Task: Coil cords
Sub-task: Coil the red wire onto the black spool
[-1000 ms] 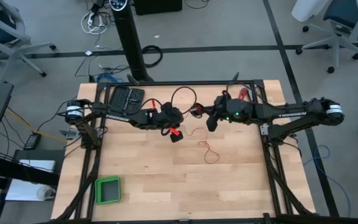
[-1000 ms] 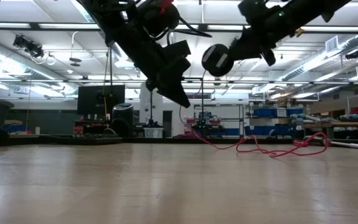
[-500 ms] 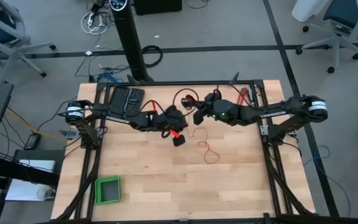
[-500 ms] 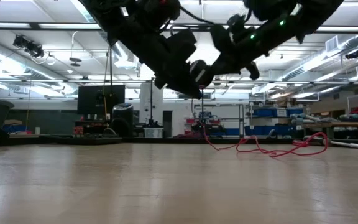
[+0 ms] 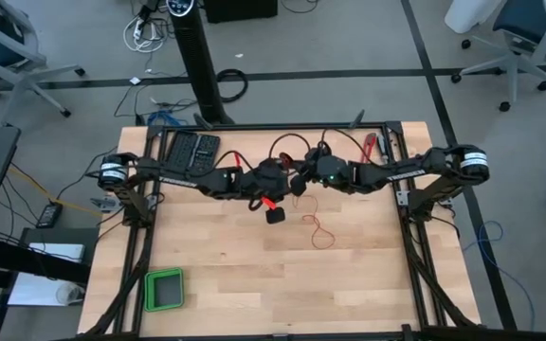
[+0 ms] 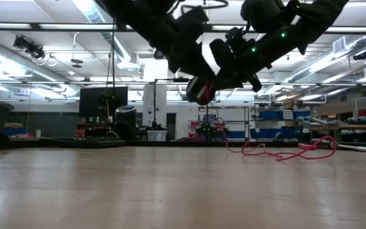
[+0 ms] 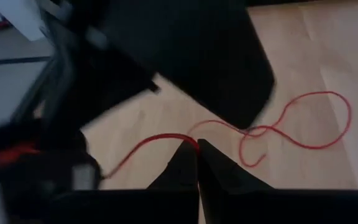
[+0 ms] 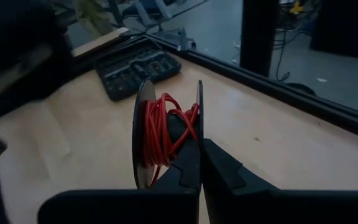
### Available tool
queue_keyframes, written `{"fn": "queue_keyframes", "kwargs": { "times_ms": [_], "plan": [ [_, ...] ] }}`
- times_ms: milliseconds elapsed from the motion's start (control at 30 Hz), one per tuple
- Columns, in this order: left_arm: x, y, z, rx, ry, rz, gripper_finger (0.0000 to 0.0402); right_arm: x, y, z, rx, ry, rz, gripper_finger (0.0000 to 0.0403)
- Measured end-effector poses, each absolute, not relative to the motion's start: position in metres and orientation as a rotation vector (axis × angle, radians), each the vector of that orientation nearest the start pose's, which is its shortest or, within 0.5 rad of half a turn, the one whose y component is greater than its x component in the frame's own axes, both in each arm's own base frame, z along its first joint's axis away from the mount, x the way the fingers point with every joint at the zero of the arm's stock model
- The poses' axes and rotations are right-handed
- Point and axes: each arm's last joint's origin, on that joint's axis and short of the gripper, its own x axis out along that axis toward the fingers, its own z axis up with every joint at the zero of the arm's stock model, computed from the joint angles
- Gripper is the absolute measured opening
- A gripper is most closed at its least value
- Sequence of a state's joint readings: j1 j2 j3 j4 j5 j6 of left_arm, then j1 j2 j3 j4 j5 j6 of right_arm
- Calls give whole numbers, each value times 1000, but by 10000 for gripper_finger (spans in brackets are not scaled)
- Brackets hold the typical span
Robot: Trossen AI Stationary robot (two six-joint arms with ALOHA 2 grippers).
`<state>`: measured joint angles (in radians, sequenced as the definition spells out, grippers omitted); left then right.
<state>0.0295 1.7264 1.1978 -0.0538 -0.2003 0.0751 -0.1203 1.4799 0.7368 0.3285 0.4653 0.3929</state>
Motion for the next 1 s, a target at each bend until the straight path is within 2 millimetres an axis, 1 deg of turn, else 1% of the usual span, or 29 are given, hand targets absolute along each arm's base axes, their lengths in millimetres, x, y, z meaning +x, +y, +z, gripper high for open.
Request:
{"fn": "queue_keyframes", "kwargs": {
  "times_ms": [133, 267, 400, 567, 733, 867, 1000],
  "plan": [
    [385, 21, 253, 178, 622, 217, 0, 300, -43, 206, 281, 315, -623, 1],
    [384, 25, 261, 229, 681, 275, 1, 300, -37, 206, 266, 323, -600, 1],
    [383, 28, 272, 239, 715, 302, 1, 300, -35, 206, 248, 331, -591, 1],
    [380, 30, 278, 256, 783, 340, 1, 299, -34, 203, 235, 374, -585, 1],
    [372, 31, 275, 270, 886, 373, 1, 291, -30, 205, 201, 450, -562, 1],
    [369, 34, 274, 284, 926, 399, 1, 284, -24, 214, 171, 471, -475, 1],
    [368, 37, 273, 283, 939, 406, 1, 276, -18, 228, 169, 446, -422, 1]
  ]
}}
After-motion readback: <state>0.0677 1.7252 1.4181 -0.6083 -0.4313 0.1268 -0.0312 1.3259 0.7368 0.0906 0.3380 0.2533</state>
